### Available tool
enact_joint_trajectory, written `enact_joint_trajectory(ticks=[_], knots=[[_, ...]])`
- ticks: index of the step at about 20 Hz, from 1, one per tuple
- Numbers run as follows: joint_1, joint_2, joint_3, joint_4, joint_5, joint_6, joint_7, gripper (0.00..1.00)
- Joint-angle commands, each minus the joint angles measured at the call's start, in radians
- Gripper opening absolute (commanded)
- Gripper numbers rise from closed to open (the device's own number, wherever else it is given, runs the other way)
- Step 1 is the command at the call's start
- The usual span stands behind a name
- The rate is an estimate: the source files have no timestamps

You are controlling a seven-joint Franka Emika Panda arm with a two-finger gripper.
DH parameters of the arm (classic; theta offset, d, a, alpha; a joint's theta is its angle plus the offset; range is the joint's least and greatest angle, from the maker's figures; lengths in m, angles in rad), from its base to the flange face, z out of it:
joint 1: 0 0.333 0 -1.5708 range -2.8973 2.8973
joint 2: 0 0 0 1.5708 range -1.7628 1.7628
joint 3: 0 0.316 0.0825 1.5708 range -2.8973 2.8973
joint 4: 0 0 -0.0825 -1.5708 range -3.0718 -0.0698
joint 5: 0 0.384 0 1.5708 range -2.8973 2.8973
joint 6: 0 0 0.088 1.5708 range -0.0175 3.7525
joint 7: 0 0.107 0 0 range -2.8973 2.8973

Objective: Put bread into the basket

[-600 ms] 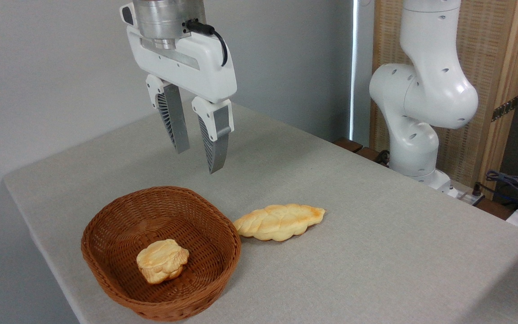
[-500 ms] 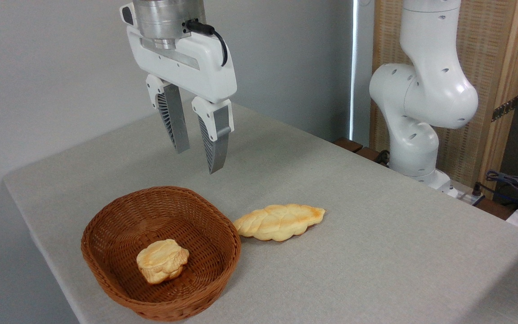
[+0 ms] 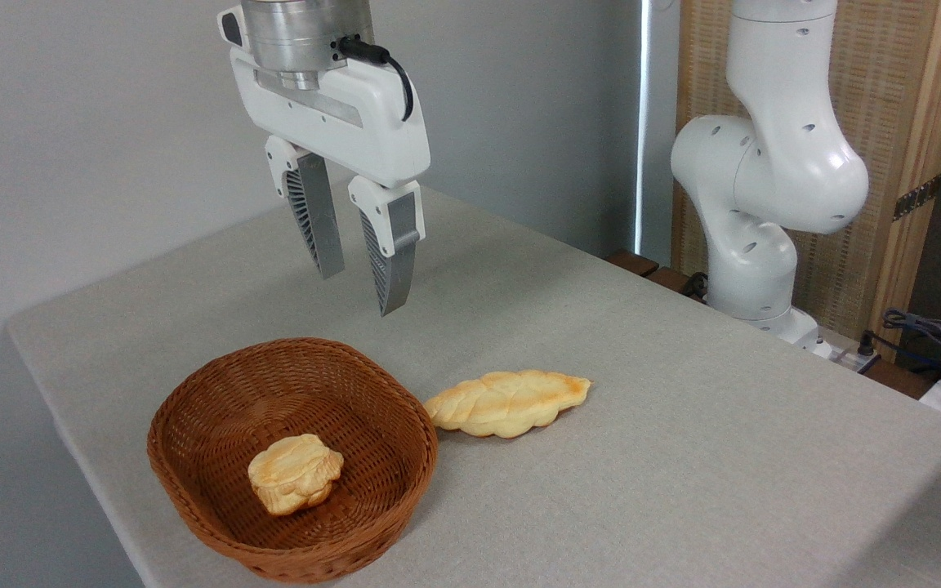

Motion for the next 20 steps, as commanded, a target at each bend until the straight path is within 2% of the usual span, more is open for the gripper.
enact_joint_trajectory(ticks=[1,7,15,20], knots=[[-0.006,-0.002,0.009,0.006,-0.004,-0.025,0.007,1.00],[-0.006,-0.040,0.007,-0.052,-0.004,-0.031,0.045,1.00],[-0.006,-0.204,0.014,-0.286,0.005,-0.031,0.281,1.00],[-0.006,-0.316,0.070,-0.436,0.010,-0.030,0.521,1.00]])
